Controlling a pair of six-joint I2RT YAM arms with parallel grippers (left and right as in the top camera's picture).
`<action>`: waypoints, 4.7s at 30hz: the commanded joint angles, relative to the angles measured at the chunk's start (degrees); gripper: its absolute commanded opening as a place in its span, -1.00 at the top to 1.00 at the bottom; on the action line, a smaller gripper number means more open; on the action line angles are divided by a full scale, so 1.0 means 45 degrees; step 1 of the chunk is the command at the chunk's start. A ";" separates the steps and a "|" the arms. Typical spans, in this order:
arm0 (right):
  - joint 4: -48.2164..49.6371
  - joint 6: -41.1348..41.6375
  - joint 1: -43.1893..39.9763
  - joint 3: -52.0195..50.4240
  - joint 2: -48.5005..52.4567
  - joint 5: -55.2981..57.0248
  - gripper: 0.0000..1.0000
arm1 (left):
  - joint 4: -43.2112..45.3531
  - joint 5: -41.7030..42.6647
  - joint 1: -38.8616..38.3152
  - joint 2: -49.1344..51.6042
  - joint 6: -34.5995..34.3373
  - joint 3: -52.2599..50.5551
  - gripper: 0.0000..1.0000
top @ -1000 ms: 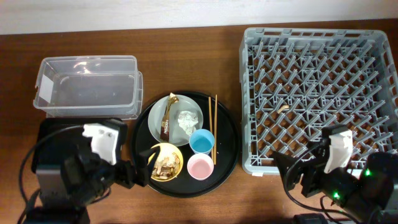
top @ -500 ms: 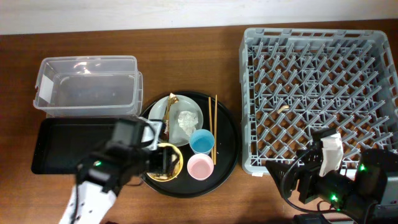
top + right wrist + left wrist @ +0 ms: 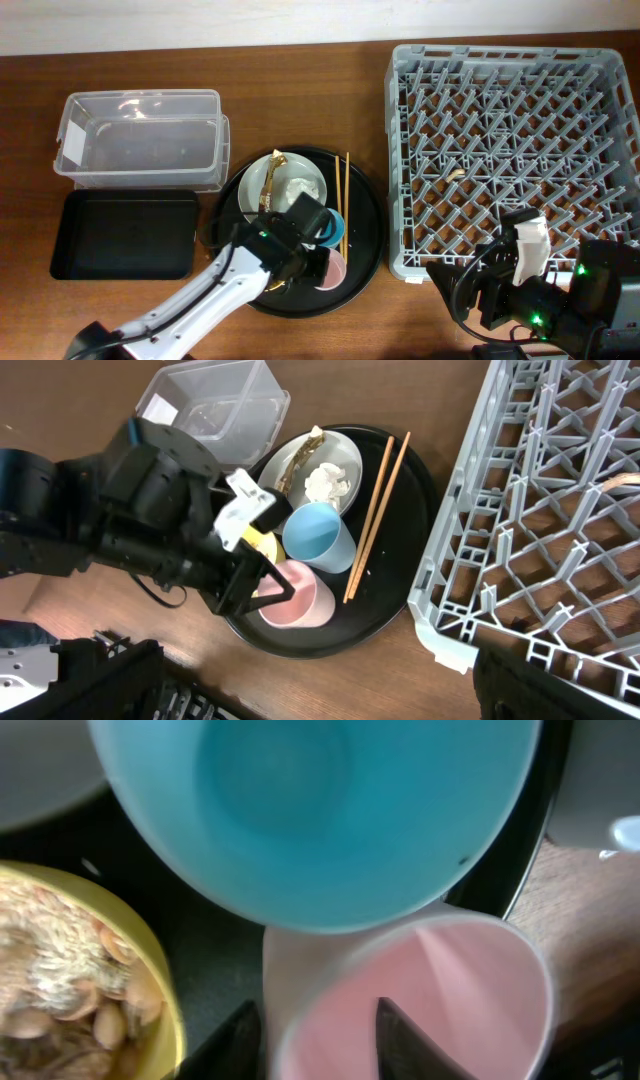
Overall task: Sort waste into correct bins and load items into the dishwasher rack
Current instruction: 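Grasp the pink cup with the left gripper and lift it, then hand the pink cup from the left gripper to the right gripper, then place the pink cup upside down in the rack with the right gripper, then grasp the blue cup with the left gripper and pass it right, then place the blue cup upside down in the rack with the right gripper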
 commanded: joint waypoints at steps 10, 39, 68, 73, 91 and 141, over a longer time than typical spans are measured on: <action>0.0034 0.0044 -0.0083 0.0238 0.0010 -0.0024 -0.97 | -0.2467 0.3585 0.0447 -0.1535 0.0568 0.2963 0.99; 0.7257 0.0165 0.2866 0.0209 0.3594 -0.8772 -0.64 | 0.2123 1.4906 0.4614 -0.3031 0.2637 0.4342 0.99; 0.0136 0.0840 -0.1948 0.0228 0.4124 0.5940 0.05 | -0.1443 0.6970 0.4614 -0.3031 0.2705 0.4337 -0.98; 0.0792 0.0884 -0.0952 0.0228 0.7859 0.5945 0.04 | -0.1987 0.6494 0.4614 -0.3031 0.2803 0.4337 -0.98; 0.0355 0.1724 -0.0398 0.1205 0.3395 0.0976 -0.97 | -0.1860 -0.2254 0.0758 0.1671 0.1817 0.3643 -0.31; -0.0253 0.3667 0.2584 0.1117 0.3021 1.0890 0.02 | -0.1909 0.7834 0.4940 -0.3041 0.3405 0.4575 -0.74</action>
